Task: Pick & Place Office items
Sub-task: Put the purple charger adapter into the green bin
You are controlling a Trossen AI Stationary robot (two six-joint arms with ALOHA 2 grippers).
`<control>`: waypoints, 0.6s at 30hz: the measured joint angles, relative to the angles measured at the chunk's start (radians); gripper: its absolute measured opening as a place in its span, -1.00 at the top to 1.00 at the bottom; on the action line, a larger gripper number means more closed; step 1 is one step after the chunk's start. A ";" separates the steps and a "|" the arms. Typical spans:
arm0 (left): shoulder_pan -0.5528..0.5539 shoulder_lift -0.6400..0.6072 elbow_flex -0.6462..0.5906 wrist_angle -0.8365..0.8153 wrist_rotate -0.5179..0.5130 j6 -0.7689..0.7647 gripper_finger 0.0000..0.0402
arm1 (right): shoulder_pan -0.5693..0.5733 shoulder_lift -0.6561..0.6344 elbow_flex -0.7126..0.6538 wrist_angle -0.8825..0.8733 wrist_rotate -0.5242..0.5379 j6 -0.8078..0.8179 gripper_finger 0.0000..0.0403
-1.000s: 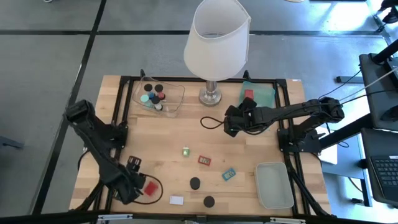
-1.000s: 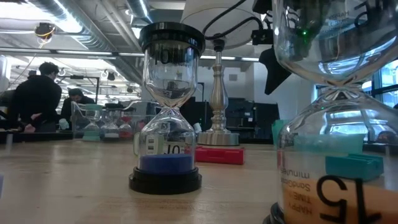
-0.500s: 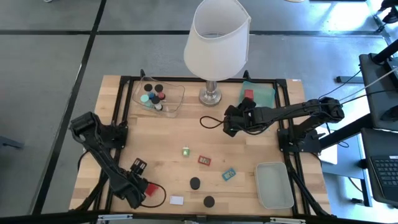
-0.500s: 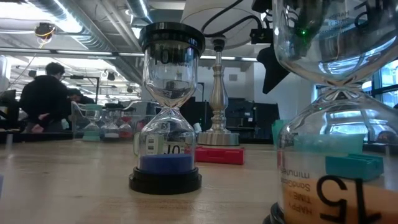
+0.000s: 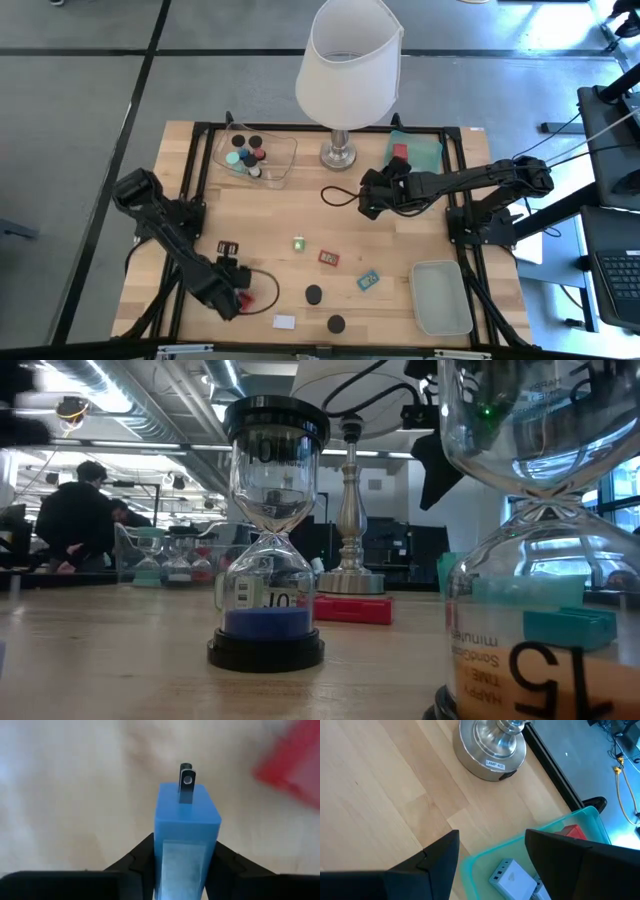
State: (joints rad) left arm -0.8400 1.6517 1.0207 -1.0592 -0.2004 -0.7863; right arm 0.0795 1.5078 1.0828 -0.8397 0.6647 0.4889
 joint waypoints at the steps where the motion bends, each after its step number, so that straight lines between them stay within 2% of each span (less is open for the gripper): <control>1: 0.015 -0.017 0.002 -0.001 -0.036 -0.021 0.43 | 0.000 0.000 0.000 0.005 0.000 0.000 -0.14; 4: 0.055 -0.062 0.025 -0.001 -0.195 -0.030 0.38 | 0.001 0.000 0.000 0.055 -0.001 -0.018 -0.14; 6: 0.082 -0.084 0.059 0.006 -0.345 0.004 0.37 | 0.007 0.000 0.000 0.108 -0.017 -0.055 -0.14; 9: 0.121 -0.110 0.112 0.031 -0.593 0.041 0.39 | 0.020 0.000 0.000 0.228 -0.082 -0.158 -0.14; 11: 0.144 -0.123 0.147 0.085 -0.714 0.079 0.40 | 0.033 0.000 0.000 0.328 -0.137 -0.250 -0.14; 13: 0.164 -0.134 0.163 0.163 -0.804 0.134 0.40 | 0.053 0.000 0.000 0.434 -0.188 -0.348 -0.14; 18: 0.203 -0.137 0.164 0.429 -0.935 0.352 0.41 | 0.107 0.000 0.000 0.646 -0.311 -0.594 -0.14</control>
State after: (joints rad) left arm -0.6367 1.5145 1.1851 -0.6300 -1.1354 -0.4346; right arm 0.1869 1.5078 1.0828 -0.1933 0.3540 -0.1047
